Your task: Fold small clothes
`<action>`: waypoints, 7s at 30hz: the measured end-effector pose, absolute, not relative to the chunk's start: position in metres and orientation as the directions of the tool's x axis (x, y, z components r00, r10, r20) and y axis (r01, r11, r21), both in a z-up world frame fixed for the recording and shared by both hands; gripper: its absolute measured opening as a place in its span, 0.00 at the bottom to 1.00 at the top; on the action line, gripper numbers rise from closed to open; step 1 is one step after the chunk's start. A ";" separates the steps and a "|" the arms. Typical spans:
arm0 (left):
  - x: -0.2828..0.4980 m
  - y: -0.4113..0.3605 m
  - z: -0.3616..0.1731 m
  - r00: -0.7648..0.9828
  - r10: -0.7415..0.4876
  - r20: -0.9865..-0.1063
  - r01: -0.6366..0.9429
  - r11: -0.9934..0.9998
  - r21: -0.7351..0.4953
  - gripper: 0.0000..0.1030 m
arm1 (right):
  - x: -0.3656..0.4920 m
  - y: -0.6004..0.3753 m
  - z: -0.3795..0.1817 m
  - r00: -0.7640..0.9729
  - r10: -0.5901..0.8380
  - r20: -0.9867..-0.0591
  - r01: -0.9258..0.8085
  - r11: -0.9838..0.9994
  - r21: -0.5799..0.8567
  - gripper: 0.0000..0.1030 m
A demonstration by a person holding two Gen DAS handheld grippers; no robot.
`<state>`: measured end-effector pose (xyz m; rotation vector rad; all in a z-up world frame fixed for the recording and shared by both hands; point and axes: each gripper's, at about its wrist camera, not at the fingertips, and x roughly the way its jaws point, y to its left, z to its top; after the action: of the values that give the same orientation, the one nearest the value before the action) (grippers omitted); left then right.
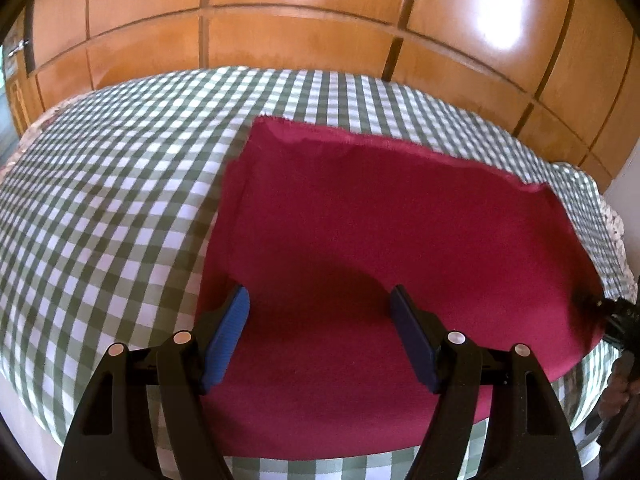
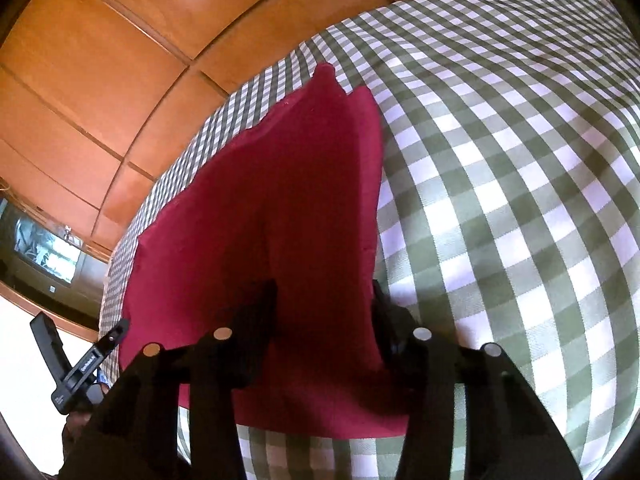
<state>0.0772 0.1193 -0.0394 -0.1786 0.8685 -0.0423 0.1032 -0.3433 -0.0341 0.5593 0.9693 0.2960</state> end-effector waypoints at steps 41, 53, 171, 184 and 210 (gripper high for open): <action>0.174 0.041 -0.004 0.327 -0.724 -0.608 0.275 0.688 -0.671 0.85 | 0.069 -0.125 0.014 0.551 0.464 -0.694 -0.532 0.836 0.136 0.30; 0.175 0.028 -0.010 0.405 -0.556 -0.726 0.302 0.831 -0.467 0.21 | 0.055 -0.189 0.023 0.391 0.697 -0.601 -0.586 0.692 0.422 0.68; 0.075 0.135 -0.019 0.704 0.005 -0.710 -0.148 0.979 -0.140 0.66 | 0.169 -0.097 0.008 0.440 0.536 -0.720 -0.343 0.842 0.417 0.92; 0.057 0.189 -0.049 0.658 -0.249 -0.710 -0.154 0.879 -0.451 0.67 | 0.079 -0.115 -0.027 0.258 0.614 -0.746 -0.418 0.767 0.487 0.93; 0.058 0.182 -0.058 0.616 -0.589 -0.524 0.057 0.696 -0.716 0.29 | 0.123 -0.092 0.017 0.353 0.668 -0.655 -0.421 0.739 0.526 0.47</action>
<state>0.0581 0.1816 -0.0577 -0.7167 0.8331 -0.4106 0.1227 -0.0916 0.0167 0.2869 0.9807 0.7168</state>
